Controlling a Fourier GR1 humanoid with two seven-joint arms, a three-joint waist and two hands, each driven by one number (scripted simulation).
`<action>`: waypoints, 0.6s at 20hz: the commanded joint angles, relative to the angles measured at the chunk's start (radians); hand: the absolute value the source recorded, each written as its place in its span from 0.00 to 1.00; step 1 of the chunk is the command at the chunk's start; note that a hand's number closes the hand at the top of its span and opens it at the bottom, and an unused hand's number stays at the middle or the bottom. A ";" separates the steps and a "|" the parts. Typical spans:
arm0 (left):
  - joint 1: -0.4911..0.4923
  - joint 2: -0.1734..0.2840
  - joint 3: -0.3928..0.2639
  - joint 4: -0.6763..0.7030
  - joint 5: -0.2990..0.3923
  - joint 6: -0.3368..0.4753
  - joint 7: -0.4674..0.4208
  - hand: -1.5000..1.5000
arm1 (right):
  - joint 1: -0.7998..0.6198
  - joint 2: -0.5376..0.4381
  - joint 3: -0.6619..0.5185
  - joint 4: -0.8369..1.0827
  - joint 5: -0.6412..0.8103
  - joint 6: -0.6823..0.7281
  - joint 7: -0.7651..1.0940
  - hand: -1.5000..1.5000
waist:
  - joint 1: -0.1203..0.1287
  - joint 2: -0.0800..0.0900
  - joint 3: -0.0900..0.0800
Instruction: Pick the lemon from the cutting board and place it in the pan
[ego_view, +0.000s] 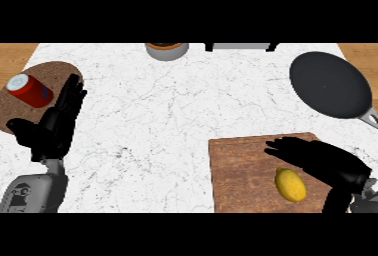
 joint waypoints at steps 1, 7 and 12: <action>-0.027 0.011 0.039 0.108 0.009 -0.042 -0.078 0.50 | -0.037 0.036 0.002 0.073 0.059 -0.009 -0.018 0.00 | -0.001 0.001 0.000; -0.069 0.001 0.034 0.067 -0.020 0.000 0.002 0.50 | 0.071 0.060 0.066 0.054 0.166 -0.078 -0.003 0.00 | -0.005 0.000 0.000; -0.045 0.007 0.056 0.098 -0.014 -0.032 -0.053 0.50 | -0.051 0.101 0.056 0.234 0.221 -0.080 -0.051 0.00 | 0.001 0.001 0.000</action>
